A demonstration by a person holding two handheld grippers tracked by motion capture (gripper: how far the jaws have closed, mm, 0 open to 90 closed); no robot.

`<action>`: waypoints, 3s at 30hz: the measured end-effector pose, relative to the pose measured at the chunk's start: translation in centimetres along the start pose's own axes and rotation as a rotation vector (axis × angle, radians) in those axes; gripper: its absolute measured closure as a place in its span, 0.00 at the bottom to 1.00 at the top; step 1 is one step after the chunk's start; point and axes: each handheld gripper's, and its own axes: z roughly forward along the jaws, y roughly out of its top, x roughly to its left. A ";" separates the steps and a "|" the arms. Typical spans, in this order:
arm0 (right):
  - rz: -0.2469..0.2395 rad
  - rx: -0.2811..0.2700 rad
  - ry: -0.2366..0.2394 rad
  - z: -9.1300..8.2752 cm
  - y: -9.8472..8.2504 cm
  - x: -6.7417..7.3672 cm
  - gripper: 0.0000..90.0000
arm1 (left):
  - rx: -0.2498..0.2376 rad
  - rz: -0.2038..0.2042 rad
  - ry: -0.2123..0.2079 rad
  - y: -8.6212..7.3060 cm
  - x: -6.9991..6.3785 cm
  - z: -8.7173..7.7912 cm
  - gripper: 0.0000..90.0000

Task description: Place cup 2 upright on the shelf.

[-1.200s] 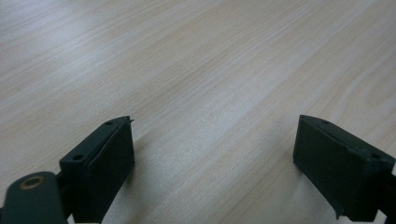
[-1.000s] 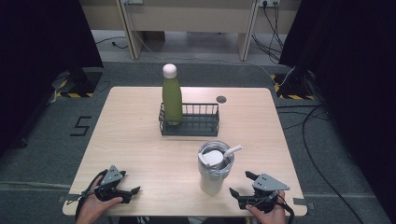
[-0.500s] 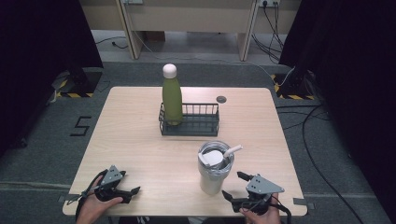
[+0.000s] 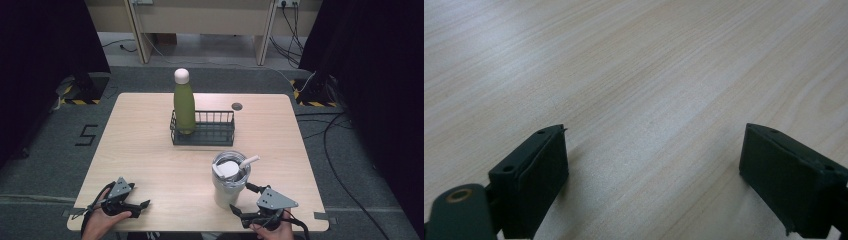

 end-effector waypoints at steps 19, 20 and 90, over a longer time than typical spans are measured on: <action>0.008 -0.078 -0.039 2.7 0.3 -0.2 0.14 | 0.000 0.001 0.000 0.0 0.0 0.0 0.13; 0.015 -0.083 -0.033 3.0 0.3 -0.3 0.13 | 0.000 0.001 0.000 0.0 0.0 0.0 0.13; 0.048 -0.194 -0.068 5.8 0.7 -1.6 0.13 | 0.000 0.003 -0.003 0.0 0.0 0.0 0.13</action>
